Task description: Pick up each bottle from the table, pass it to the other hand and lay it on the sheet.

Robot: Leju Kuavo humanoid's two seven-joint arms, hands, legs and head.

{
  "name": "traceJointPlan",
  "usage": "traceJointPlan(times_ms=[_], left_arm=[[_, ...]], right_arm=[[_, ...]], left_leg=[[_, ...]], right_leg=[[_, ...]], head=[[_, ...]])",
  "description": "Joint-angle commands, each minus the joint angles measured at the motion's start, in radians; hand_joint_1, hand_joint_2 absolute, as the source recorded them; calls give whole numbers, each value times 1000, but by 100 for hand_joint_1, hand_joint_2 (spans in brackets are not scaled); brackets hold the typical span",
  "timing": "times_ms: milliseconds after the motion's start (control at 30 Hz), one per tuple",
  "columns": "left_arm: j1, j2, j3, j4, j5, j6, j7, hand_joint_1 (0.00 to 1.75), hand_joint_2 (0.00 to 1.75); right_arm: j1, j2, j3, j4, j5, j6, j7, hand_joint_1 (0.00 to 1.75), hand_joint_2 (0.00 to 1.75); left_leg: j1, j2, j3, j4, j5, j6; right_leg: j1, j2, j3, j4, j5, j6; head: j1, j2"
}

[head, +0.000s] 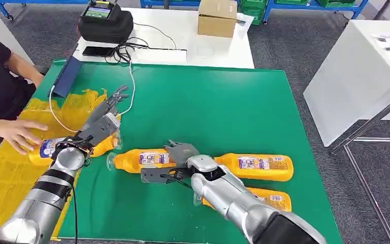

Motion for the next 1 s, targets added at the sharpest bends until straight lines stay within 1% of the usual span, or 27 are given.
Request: traceJointPlan(times_ms=[33, 100, 167, 200, 267, 300, 333, 367, 400, 433, 500, 533, 567, 633, 700, 733, 767, 800, 867, 900, 1000], left_arm=[[-12, -67, 173, -24, 136, -66, 51, 0, 0], [-4, -68, 179, -31, 156, -74, 59, 0, 0], [11, -75, 214, -43, 230, -119, 88, 0, 0], [15, -73, 213, -49, 232, -120, 90, 0, 0], [15, -73, 213, -49, 232, -120, 90, 0, 0], [15, -73, 213, -49, 232, -120, 90, 0, 0], [29, -80, 246, -65, 287, -135, 115, 0, 0], [54, -82, 271, -102, 333, -136, 140, 0, 0], [121, -71, 303, -203, 363, -95, 176, 0, 0], [175, -62, 324, -281, 394, -89, 213, 0, 0], [261, -54, 368, -397, 487, -117, 269, 0, 0], [282, -54, 376, -419, 511, -128, 282, 0, 0], [301, -53, 378, -436, 528, -142, 287, 0, 175], [313, -55, 372, -440, 529, -144, 287, 0, 175], [313, -55, 372, -440, 529, -144, 287, 0, 175], [307, -60, 367, -423, 563, -167, 302, 0, 175], [320, -54, 355, -425, 586, -184, 316, 0, 175], [333, -54, 345, -433, 586, -181, 318, 0, 175], [342, -56, 338, -440, 586, -181, 317, 0, 175], [342, -56, 338, -440, 586, -181, 317, 0, 175], [342, -56, 338, -440, 586, -181, 317, 0, 175]], right_arm=[[42, 3, 33, 111, -23, 11, 20, 175, 175], [44, -5, 26, 105, -26, 3, 22, 175, 175], [55, -10, -17, 91, -53, -42, 40, 175, 175], [55, -10, -20, 91, -53, -44, 42, 175, 175], [55, -10, -20, 91, -53, -44, 42, 175, 175], [55, -10, -20, 91, -53, -44, 42, 175, 175], [79, -8, -95, 52, -108, -141, 41, 175, 175], [109, -7, -167, -2, -162, -252, -5, 175, 175], [177, -2, -284, -133, -271, -366, -125, 175, 175], [251, 3, -372, -289, -378, -368, -190, 175, 175], [400, -5, -458, -637, -525, -329, -208, 175, 175], [435, -11, -465, -729, -540, -331, -211, 175, 175], [464, -7, -477, -806, -568, -329, -221, 175, 175], [482, 3, -474, -849, -574, -330, -231, 175, 175], [482, 3, -474, -849, -574, -330, -231, 175, 175], [483, 7, -461, -843, -568, -343, -262, 175, 175], [496, 14, -440, -872, -571, -341, -280, 175, 175], [508, 14, -417, -901, -568, -342, -286, 175, 175], [516, 16, -403, -919, -563, -348, -283, 175, 175], [516, 16, -403, -919, -563, -348, -283, 175, 175], [516, 16, -403, -919, -563, -348, -283, 175, 175]], left_leg=[[0, -1, 3, -2, 1, 2], [0, -2, 4, -3, 2, 2], [0, -1, 7, -2, 1, 1], [0, -2, 7, -3, 1, 2], [0, -1, 7, -2, 0, 1], [0, -1, 6, -3, 1, 2], [0, -1, 7, -2, 0, 2], [-1, -1, 7, -4, 1, 3], [0, -1, 7, -3, 1, 2], [-1, -1, 8, -4, 1, 3], [-1, 4, 8, -5, 0, 2], [-1, 4, 7, -2, -2, 2], [-2, 4, 6, -2, -2, 2], [-2, 2, 2, -1, -3, 2], [-1, -4, -4, 0, -1, 1], [-1, -4, -3, 0, -2, 3], [-1, -4, -5, 0, -1, 2], [-2, -4, -4, -1, -1, 3], [-1, -3, -7, -1, -1, 1], [-2, -2, -6, -1, -1, 2], [-1, -4, -6, -1, 0, 1]], right_leg=[[1, -2, 3, -2, 0, -4], [1, -4, 3, -3, 0, -5], [1, -2, -2, -2, 0, -3], [0, -3, -1, -3, 0, -5], [1, -2, -2, -2, 0, -3], [1, -3, -2, -2, 0, -5], [0, -2, -2, -2, 0, -4], [0, -3, -2, -3, 0, -5], [0, -3, -1, -3, 0, -5], [0, -2, -1, -4, 0, -6], [0, 3, 1, -4, 1, -6], [0, 4, 7, -2, -1, -4], [0, 4, 6, 0, -2, -6], [0, 1, 2, 2, -3, -6], [0, -4, -2, 1, -2, -3], [0, -5, -1, 1, -3, -5], [0, -6, -3, 1, -2, -3], [0, -6, -1, 1, -2, -5], [-1, -4, -5, 1, -1, -3], [-1, -4, -4, 1, -1, -5], [0, -5, -5, 0, -1, -4]], head=[[0, 0], [0, 0], [0, 0], [0, 0], [0, 0], [0, 0], [0, 0], [0, 0], [0, 0], [0, 0], [0, 0], [1, 0], [0, 0], [0, 0], [0, 0], [0, 0], [0, 0], [0, 0], [0, 0], [0, 0], [0, 0]])
